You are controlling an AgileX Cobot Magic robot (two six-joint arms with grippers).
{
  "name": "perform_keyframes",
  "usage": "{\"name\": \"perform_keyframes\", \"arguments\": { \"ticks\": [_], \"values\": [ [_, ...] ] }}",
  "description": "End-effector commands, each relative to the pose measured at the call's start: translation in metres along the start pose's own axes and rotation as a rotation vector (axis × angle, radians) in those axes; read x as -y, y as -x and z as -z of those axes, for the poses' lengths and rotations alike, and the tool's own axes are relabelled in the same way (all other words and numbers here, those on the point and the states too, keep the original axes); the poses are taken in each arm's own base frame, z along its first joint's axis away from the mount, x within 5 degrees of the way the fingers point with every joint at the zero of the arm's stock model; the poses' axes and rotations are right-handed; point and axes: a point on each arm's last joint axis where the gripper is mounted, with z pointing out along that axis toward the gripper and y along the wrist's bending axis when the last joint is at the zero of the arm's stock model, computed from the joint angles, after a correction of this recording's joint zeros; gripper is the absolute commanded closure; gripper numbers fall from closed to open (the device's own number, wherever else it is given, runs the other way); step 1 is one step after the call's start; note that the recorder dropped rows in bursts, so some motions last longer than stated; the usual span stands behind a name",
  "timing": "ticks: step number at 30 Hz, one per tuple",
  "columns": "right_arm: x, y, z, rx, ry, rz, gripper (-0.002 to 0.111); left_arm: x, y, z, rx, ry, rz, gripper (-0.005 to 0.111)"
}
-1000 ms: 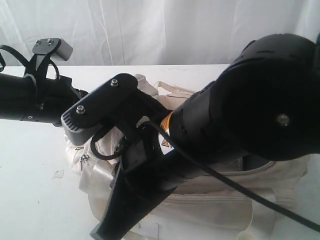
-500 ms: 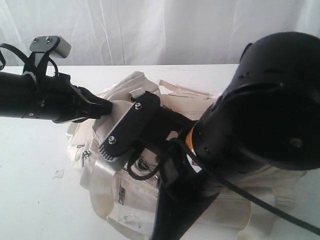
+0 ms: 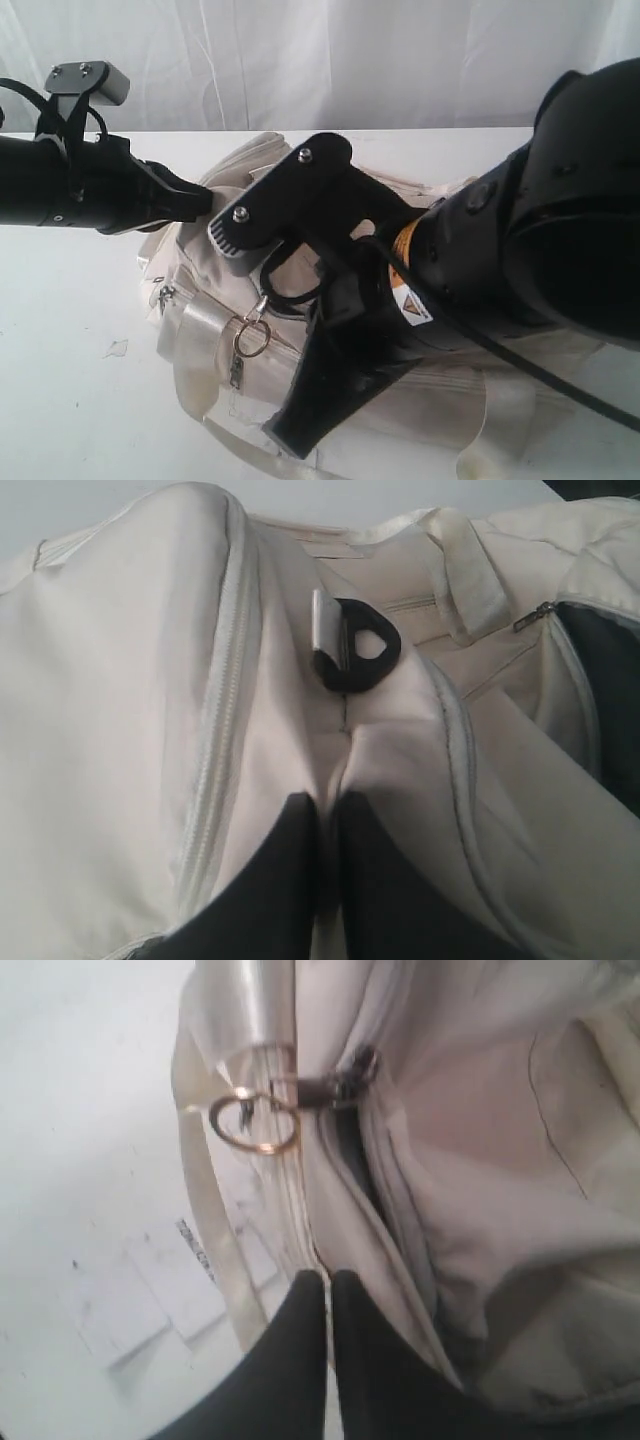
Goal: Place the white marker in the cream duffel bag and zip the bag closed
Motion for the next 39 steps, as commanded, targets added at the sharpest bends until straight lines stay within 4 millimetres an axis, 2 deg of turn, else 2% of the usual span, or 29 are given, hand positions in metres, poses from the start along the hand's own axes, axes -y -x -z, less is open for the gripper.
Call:
{"name": "perform_keyframes", "arguments": {
  "ticks": [1,2,4,5,7,9,12,16,23,31,39],
  "values": [
    [-0.005,0.003,0.003,0.066,0.049,-0.077,0.103,0.005,0.005,0.004,0.020,-0.042,0.010,0.105],
    [-0.006,0.002,0.001,0.066,0.056,-0.090,0.100,0.006,0.006,0.006,0.028,-0.043,0.004,0.101],
    [-0.007,-0.001,-0.001,0.090,0.069,-0.148,0.088,0.010,0.010,0.014,0.054,-0.048,-0.009,0.083],
    [-0.008,-0.003,-0.001,0.128,0.086,-0.206,0.081,0.014,0.013,0.020,0.070,-0.055,-0.026,0.067],
    [-0.011,-0.007,-0.001,0.220,0.129,-0.310,0.078,0.020,0.015,0.030,0.082,-0.079,-0.044,0.052],
    [-0.013,-0.016,-0.001,0.291,0.178,-0.427,0.078,0.024,0.016,0.039,0.076,-0.071,-0.062,0.052],
    [-0.017,-0.036,-0.011,0.313,0.238,-0.574,0.078,0.026,0.014,0.045,0.046,-0.060,-0.079,0.052],
    [-0.022,-0.038,-0.015,0.427,0.338,-0.660,0.077,0.030,0.010,0.045,0.009,-0.112,-0.082,0.052],
    [-0.025,-0.043,-0.024,0.410,0.354,-0.692,0.062,0.033,0.008,0.045,-0.010,-0.147,-0.081,0.052],
    [-0.027,-0.043,-0.033,0.396,0.355,-0.692,0.062,0.031,0.007,0.043,-0.022,-0.136,-0.113,0.052],
    [-0.027,-0.043,-0.032,0.399,0.357,-0.692,0.062,0.024,0.003,0.027,-0.046,-0.140,-0.059,0.052]
  ]
}}
